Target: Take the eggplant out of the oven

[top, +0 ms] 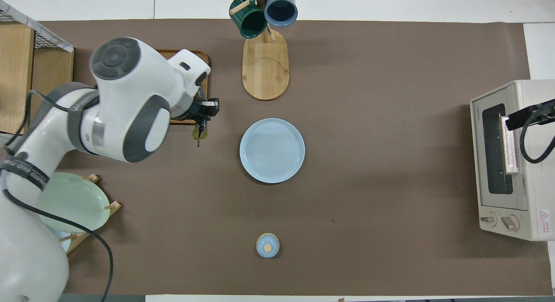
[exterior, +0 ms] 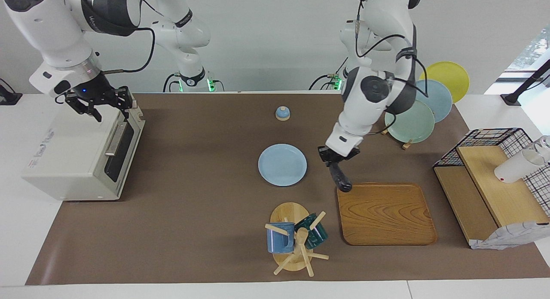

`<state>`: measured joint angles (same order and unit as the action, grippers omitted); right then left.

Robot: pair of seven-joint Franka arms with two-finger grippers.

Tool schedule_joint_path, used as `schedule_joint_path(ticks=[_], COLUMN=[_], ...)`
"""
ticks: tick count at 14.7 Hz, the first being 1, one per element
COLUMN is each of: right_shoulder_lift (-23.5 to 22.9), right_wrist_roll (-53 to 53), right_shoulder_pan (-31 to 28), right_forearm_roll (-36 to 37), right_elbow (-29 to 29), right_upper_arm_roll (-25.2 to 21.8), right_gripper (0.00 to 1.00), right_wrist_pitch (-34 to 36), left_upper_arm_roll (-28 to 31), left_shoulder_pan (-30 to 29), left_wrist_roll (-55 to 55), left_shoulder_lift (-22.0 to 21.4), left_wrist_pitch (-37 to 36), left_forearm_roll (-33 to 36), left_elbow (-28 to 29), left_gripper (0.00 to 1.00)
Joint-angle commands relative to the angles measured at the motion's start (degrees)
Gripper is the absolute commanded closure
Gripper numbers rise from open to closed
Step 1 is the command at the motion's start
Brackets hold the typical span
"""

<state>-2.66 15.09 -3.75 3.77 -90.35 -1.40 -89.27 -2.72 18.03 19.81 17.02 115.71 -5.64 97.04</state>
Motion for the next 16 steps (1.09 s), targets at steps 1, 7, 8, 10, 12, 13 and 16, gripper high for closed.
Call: schedule_joint_path(ticks=[1, 7, 8, 10, 12, 13, 16], right_shoulder_lift=[2.55, 5.74, 5.48, 5.56, 5.56, 5.56, 5.65], right_wrist_roll=[-4.87, -9.47, -9.47, -9.64, -9.64, -9.73, -9.64], right_shoulder_pan=[3.21, 3.05, 2.44, 1.47, 1.56, 1.73, 1.82], right_forearm_roll=[-1.13, -1.92, -3.75, -4.12, -4.12, -4.12, -4.21], right_elbow=[-1.74, -6.24, -5.98, -6.06, -6.24, -6.24, -6.33], right_upper_arm_roll=[-0.53, -1.94, -1.94, -2.03, -2.03, -1.94, -1.94], right_gripper=[0.0, 0.0, 0.0, 0.0, 0.0, 0.0, 0.0], right_wrist_pitch=[2.0, -0.56, -0.99, -0.99, -0.82, -0.82, -0.64], left_upper_arm_roll=[-0.71, -0.45, -0.45, -0.53, -0.53, -0.53, -0.62], left_shoulder_pan=[-6.49, -11.88, -12.05, -13.1, -13.02, -13.28, -13.63], left_wrist_roll=[-8.7, -15.24, -15.85, -17.78, -17.88, -17.96, -17.53], left_shoulder_lift=[2.31, 14.25, 14.62, 14.62, 14.53, 14.36, 11.48], left_wrist_pitch=[-0.66, 5.12, 8.27, 8.92, 7.44, 5.86, 2.35], left_forearm_roll=[0.02, 0.9, 1.51, 4.23, 4.15, 4.24, 3.28], left_elbow=[-1.77, -9.41, -9.07, -7.84, -8.36, -8.8, -8.98], left_gripper=[1.0, 1.0, 1.0, 1.0, 0.0, 0.0, 0.0])
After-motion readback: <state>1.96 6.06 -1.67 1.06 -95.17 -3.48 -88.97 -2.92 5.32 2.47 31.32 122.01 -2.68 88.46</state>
